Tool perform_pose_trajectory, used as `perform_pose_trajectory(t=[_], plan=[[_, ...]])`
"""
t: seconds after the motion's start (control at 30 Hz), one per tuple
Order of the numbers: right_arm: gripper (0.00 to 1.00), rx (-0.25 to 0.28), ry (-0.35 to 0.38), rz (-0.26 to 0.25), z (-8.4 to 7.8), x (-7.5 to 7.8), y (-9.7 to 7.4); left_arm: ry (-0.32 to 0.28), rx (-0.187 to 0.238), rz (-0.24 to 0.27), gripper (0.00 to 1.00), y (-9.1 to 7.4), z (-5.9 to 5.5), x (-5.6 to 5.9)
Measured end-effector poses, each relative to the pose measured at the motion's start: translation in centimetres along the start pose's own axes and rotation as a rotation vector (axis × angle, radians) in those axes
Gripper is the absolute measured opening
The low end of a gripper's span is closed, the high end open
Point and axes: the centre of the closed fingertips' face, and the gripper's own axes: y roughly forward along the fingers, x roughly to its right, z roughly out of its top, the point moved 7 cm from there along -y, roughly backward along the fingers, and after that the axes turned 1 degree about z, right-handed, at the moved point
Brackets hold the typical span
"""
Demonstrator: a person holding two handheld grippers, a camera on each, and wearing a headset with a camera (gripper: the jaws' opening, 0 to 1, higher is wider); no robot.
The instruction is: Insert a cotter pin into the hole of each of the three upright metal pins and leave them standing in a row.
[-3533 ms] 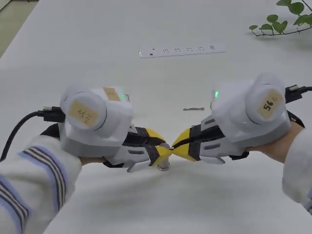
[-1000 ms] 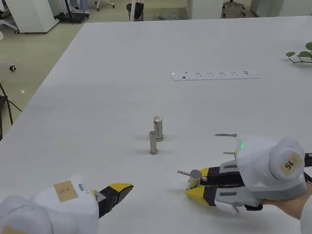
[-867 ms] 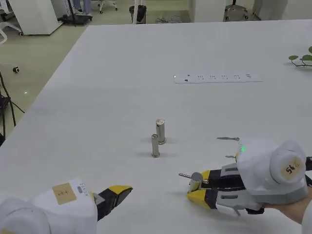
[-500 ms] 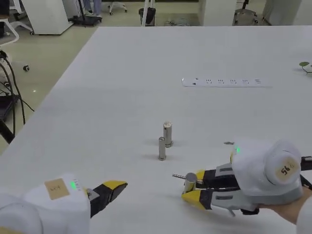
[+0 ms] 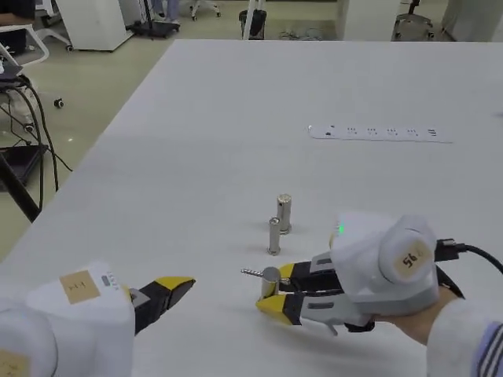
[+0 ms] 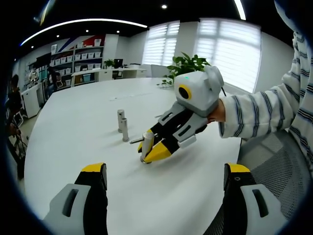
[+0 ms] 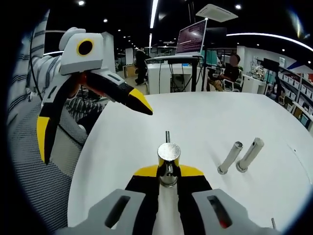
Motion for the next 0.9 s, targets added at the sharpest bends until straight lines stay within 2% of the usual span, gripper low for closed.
perform_pose_trajectory(t=[0.2, 0.47, 0.67, 0.77, 0.8, 0.9], plan=[[0.08, -0.005, -0.006, 0.006, 0.3, -0.1, 1.2, -0.027, -0.010, 0.039, 0.99, -0.3, -0.3, -0.9], [0.08, -0.010, -0.024, 0.003, 0.6, -0.3, 2.2, -0.038, -0.014, 0.050, 0.99, -0.6, -0.5, -1.2], [0.08, -0.023, -0.053, 0.025, 0.4, -0.4, 2.6, -0.043, -0.021, 0.040, 0.99, -0.5, -0.6, -1.1], [0.08, -0.034, -0.068, 0.071, -0.1, -0.5, 2.9, -0.043, -0.026, 0.039, 0.99, -0.5, -0.6, -1.1], [0.08, -0.011, -0.042, 0.073, 0.0, -0.5, 2.8, -0.044, -0.026, 0.039, 0.99, -0.5, -0.6, -1.1], [0.08, -0.011, -0.060, 0.077, 0.0, -0.4, 2.9, -0.047, -0.026, 0.040, 0.99, -0.5, -0.6, -1.1]])
